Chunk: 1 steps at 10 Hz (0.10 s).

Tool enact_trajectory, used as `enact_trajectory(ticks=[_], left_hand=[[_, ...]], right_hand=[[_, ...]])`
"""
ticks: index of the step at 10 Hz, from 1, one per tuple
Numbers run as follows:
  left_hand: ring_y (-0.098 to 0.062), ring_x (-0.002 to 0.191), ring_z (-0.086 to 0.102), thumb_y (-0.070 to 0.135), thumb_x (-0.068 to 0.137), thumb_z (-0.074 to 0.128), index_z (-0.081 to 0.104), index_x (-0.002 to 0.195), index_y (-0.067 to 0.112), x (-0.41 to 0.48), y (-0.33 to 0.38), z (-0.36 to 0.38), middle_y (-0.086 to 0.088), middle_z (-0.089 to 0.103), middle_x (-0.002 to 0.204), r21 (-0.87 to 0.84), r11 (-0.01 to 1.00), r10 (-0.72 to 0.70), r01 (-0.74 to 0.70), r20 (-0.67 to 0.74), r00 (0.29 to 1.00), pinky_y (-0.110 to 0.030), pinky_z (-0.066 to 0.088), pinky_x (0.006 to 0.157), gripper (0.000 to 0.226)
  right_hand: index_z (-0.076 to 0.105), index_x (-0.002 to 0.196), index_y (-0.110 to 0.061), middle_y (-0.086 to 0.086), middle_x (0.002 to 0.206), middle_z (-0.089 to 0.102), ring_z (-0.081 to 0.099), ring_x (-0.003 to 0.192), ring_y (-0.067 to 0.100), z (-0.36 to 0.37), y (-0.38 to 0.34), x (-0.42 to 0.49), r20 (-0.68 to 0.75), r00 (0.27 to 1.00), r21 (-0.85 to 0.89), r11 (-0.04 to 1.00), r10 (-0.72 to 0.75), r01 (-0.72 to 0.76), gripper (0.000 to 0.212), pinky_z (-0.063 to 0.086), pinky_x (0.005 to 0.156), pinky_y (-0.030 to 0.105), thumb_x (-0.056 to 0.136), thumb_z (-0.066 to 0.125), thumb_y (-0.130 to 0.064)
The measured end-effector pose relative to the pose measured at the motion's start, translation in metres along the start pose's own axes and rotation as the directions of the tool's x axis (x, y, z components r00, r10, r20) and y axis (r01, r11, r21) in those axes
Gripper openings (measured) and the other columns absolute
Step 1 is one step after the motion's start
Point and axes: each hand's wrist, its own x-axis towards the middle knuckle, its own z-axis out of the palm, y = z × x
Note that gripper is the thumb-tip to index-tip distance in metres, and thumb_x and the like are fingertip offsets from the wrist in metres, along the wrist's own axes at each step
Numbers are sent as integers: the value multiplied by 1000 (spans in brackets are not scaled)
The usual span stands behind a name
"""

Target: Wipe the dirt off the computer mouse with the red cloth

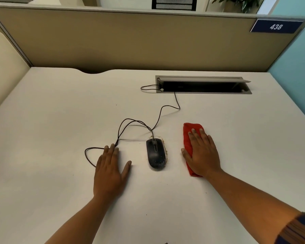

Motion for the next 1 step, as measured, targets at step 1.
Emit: enact_trajectory(ticks=[1], left_hand=[[-23, 149, 18, 63, 92, 31, 37, 149, 8, -1, 4, 2, -6, 30, 159, 20, 1000, -11, 11, 29, 1000, -40, 20, 119, 79]], right_hand=[[22, 155, -16, 4, 163, 17, 7, 152, 23, -2, -3, -2, -6, 1000, -41, 999, -27, 27, 80, 8, 123, 46, 89, 29, -60]])
